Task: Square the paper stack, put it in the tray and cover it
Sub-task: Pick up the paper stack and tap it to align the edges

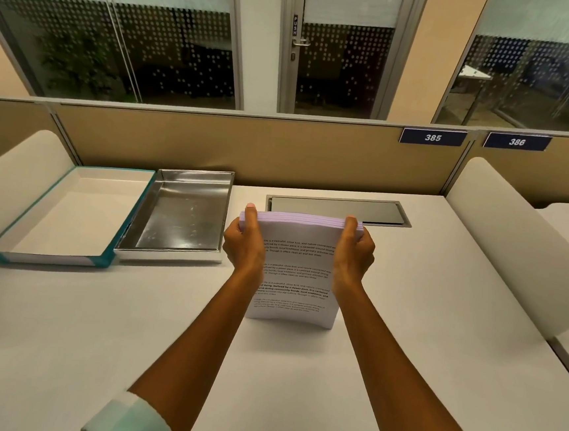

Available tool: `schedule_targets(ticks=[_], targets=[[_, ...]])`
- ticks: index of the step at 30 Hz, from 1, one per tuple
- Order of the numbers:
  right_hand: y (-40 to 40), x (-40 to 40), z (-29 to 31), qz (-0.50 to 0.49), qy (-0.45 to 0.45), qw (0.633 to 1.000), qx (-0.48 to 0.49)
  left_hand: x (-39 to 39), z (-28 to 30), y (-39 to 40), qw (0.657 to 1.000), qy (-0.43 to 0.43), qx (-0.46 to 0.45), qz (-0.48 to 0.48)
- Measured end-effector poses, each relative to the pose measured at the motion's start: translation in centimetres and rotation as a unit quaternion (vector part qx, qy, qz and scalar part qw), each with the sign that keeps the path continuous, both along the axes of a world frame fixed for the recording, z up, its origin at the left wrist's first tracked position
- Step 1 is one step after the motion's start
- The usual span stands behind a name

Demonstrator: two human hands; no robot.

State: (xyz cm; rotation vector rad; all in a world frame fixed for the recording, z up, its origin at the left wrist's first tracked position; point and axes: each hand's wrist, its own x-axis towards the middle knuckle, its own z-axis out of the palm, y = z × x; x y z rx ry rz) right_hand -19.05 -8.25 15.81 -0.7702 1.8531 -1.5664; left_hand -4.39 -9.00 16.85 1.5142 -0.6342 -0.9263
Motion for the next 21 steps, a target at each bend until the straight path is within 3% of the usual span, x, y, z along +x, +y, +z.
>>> schedule_targets(ticks=[3, 7, 12, 21], targets=[[0.3, 0.1, -0.5, 0.014, 0.011, 1.0, -0.013, 0.4, -0.4, 0.8, 0.999, -0.006, -0.031, -0.031], [1.8, -0.6, -2.5, 0.097, 0.056, 0.992, -0.063, 1.9, -3.2, 2.8, 0.984, -0.02, -0.088, -0.156], [3.8, -2.4, -6.9, 0.204, 0.084, 0.972, -0.076, 5.3, -7.9, 4.0, 0.953, -0.13, -0.075, -0.264], [4.3, -5.3, -11.0, 0.258, 0.11, 0.96, 0.002, 6.7, -10.5, 3.8, 0.933, -0.232, -0.036, -0.271]])
